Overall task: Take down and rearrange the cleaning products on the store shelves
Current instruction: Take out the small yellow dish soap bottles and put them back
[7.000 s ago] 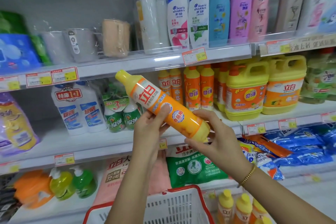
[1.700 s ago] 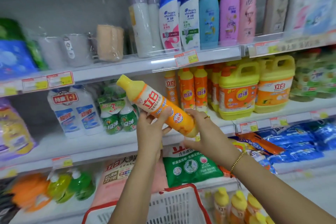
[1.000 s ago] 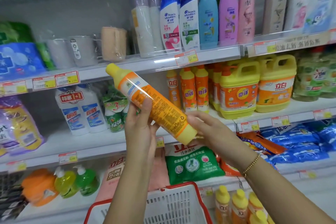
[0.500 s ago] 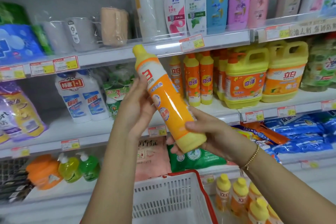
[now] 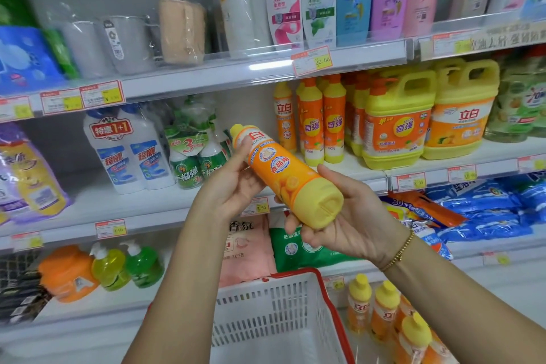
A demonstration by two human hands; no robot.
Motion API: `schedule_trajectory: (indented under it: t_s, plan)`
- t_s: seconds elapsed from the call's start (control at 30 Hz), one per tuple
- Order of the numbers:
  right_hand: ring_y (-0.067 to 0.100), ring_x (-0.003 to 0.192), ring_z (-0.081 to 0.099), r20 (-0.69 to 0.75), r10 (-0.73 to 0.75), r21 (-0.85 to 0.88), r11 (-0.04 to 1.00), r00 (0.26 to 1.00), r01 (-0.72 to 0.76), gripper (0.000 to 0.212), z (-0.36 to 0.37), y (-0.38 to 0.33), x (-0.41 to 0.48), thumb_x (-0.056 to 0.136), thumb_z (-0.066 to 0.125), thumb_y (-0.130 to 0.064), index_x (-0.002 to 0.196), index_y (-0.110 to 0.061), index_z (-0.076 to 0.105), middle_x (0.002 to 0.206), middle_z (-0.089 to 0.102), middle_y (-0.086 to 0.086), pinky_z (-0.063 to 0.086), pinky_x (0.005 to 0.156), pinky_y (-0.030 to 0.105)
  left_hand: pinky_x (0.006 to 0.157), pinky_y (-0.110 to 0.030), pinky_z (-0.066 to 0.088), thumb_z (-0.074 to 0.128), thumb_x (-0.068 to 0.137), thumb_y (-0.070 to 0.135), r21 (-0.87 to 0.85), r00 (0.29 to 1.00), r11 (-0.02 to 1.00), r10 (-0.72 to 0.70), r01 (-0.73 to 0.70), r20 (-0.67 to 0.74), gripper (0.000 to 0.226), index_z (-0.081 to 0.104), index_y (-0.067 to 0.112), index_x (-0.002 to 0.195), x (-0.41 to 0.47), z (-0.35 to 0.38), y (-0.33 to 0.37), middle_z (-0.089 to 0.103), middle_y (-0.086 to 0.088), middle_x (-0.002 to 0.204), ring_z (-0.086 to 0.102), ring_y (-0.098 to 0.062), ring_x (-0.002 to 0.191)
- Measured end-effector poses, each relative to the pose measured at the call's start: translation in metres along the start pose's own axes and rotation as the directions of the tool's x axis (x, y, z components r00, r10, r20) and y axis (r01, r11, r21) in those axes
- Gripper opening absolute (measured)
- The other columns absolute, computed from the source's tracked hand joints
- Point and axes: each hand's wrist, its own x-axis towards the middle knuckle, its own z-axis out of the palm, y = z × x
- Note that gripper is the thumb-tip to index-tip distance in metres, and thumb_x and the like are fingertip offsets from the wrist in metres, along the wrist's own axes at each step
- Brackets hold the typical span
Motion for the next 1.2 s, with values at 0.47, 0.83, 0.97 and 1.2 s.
schedule_trajectory:
  t_s: [0.47,0.83,0.97,1.2]
  plan:
    - [0.017,0.085,0.067,-0.626,-0.239,-0.644,0.695,0.742,-0.319,0.06,-0.049,-0.053,0.029,0.065,0.075,-0.029,0.119,-0.009,0.056,0.097,0.07,0.007,0.057,0.077,0.035,0.075,-0.026,0.059,0.066,0.087,0.011,0.297,0.982,0.943,0.177,-0.151,-0.062,0.024,0.064,0.005,0.11,0.048,-0.007,-0.022,0.072,-0.009,0.105,0.071,-0.017,0.092]
    - [0.003,0.074,0.062,-0.486,-0.529,-0.861,0.424,0.695,-0.28,0.019,-0.117,-0.085,0.085,0.081,0.071,-0.03,0.098,-0.023,0.068,0.088,0.07,-0.002,0.048,0.071,0.021,0.076,-0.039,0.059,0.076,0.079,0.016,0.52,0.979,0.854,0.131,-0.032,-0.155,0.036,0.059,0.01,0.11,0.143,-0.01,-0.016,0.071,-0.012,0.107,0.071,-0.025,0.088]
    - [-0.006,0.062,0.054,-0.39,-0.634,-0.904,0.127,0.667,-0.408,0.01,-0.151,-0.098,0.107,0.084,0.067,-0.034,0.093,-0.03,0.064,0.076,0.063,-0.01,0.035,0.056,0.01,0.083,-0.047,0.057,0.08,0.075,0.012,0.563,0.951,0.825,0.206,-0.043,-0.229,0.025,0.061,0.013,0.093,0.191,-0.019,-0.01,0.07,-0.016,0.106,0.069,-0.031,0.092]
    - [0.024,0.106,0.053,-0.397,-0.588,-0.636,-0.377,0.705,-0.673,0.033,-0.209,-0.088,0.116,0.091,0.05,-0.033,0.113,-0.01,0.061,0.116,0.057,0.01,0.042,0.087,0.028,0.088,-0.036,0.05,0.081,0.074,0.014,0.82,0.813,0.56,0.53,-0.123,-0.24,0.048,0.058,0.008,0.116,0.25,-0.055,-0.004,0.067,-0.01,0.113,0.064,-0.027,0.1]
